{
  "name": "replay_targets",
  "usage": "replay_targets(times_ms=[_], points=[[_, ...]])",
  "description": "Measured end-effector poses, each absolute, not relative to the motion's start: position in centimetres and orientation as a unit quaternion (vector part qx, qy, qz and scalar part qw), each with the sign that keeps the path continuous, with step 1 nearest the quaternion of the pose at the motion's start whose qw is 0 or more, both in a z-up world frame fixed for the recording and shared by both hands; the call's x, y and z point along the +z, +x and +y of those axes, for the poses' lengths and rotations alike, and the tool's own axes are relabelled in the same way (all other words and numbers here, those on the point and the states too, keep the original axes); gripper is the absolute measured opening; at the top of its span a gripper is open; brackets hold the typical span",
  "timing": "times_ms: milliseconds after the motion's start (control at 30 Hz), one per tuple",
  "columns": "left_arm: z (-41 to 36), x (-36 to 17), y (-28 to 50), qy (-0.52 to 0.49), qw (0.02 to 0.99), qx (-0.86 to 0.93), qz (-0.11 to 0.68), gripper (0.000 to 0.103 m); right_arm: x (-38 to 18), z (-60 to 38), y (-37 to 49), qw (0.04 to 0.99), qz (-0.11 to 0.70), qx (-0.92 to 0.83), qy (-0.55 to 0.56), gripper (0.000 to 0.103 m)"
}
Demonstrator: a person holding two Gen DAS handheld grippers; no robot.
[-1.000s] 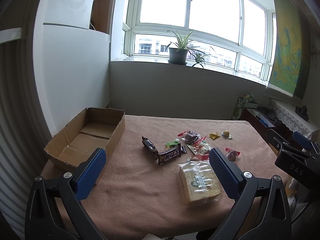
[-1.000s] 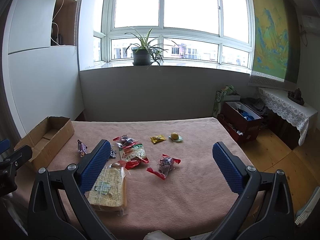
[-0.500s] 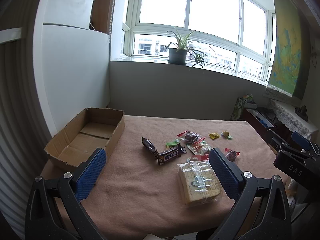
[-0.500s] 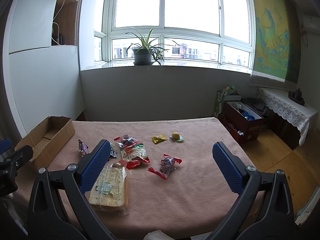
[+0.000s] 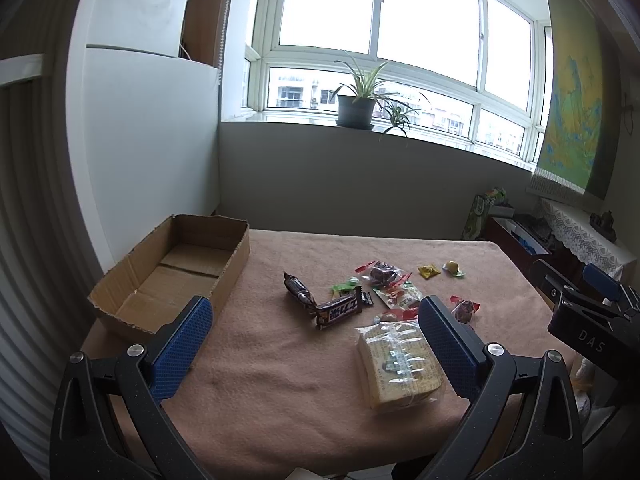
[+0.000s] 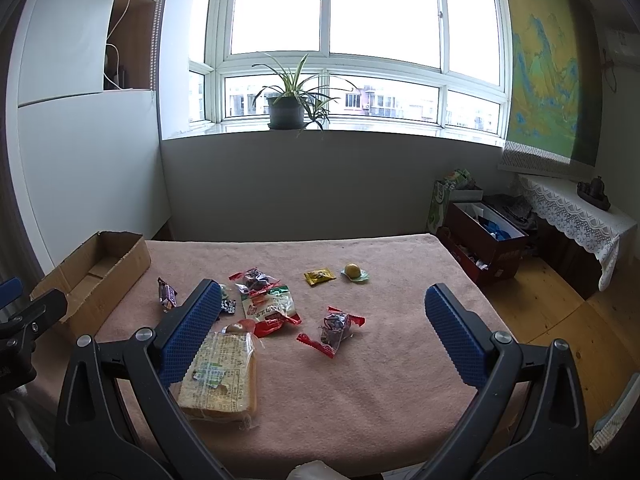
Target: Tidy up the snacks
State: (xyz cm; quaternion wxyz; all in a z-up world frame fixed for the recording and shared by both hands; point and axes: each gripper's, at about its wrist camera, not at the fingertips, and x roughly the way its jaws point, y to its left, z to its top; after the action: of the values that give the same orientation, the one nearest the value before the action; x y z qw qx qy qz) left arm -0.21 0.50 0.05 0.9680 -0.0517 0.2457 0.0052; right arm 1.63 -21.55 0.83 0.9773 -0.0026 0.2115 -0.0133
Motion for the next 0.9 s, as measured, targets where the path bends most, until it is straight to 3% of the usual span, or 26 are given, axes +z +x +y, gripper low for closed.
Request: replay_targets(times_ms=[900], points=[[0.3, -1.0, 1.1, -0.052, 0.962, -0.009, 0.268, 0.102, -0.4, -22.0, 2.8, 0.973, 0.231, -0.010, 0.002, 0.103]])
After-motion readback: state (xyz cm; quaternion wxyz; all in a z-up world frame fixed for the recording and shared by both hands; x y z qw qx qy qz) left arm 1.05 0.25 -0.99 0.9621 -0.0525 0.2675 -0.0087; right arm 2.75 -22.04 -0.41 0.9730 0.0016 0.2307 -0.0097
